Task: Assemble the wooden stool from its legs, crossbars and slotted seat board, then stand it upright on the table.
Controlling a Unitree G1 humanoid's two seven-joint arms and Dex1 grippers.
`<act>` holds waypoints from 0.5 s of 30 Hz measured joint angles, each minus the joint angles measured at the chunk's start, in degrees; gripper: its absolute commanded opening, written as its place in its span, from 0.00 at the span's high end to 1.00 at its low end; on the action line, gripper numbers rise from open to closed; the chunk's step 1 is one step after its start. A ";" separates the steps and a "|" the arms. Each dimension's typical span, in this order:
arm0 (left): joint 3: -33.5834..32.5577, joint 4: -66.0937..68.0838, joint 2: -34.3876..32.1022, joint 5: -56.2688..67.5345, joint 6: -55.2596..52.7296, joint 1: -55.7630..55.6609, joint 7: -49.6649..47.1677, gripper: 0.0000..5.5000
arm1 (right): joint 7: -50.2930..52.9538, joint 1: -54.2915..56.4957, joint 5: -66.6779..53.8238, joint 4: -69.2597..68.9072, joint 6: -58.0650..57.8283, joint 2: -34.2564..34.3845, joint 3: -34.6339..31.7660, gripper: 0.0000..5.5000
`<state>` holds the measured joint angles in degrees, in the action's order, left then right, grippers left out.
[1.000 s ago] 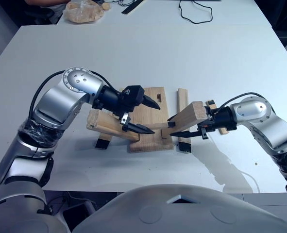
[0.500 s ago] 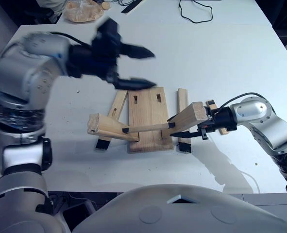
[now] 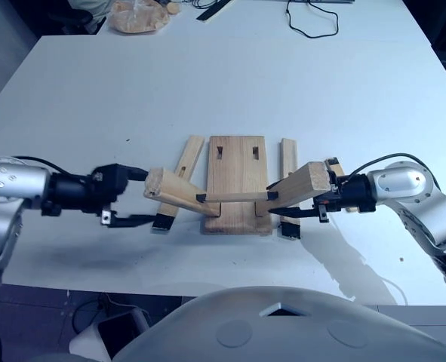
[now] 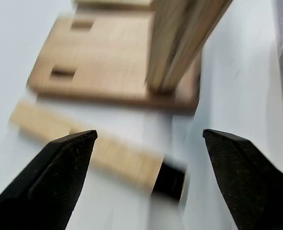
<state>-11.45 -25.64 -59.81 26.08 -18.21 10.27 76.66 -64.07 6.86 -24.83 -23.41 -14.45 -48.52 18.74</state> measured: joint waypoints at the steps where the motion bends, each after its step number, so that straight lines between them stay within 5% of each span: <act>1: 0.10 -1.97 0.76 0.63 -1.22 0.05 -1.65 0.25 | -0.51 0.56 0.01 0.20 -0.15 -0.05 0.21 0.63; 15: 15.45 -9.34 8.93 -1.42 -16.70 -9.43 -15.92 0.25 | -5.47 7.49 -0.48 6.62 -0.56 -0.91 1.51 0.63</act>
<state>4.00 -34.98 -50.88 24.65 -34.90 0.84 60.74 -69.54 14.36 -25.32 -16.80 -15.01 -49.44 20.25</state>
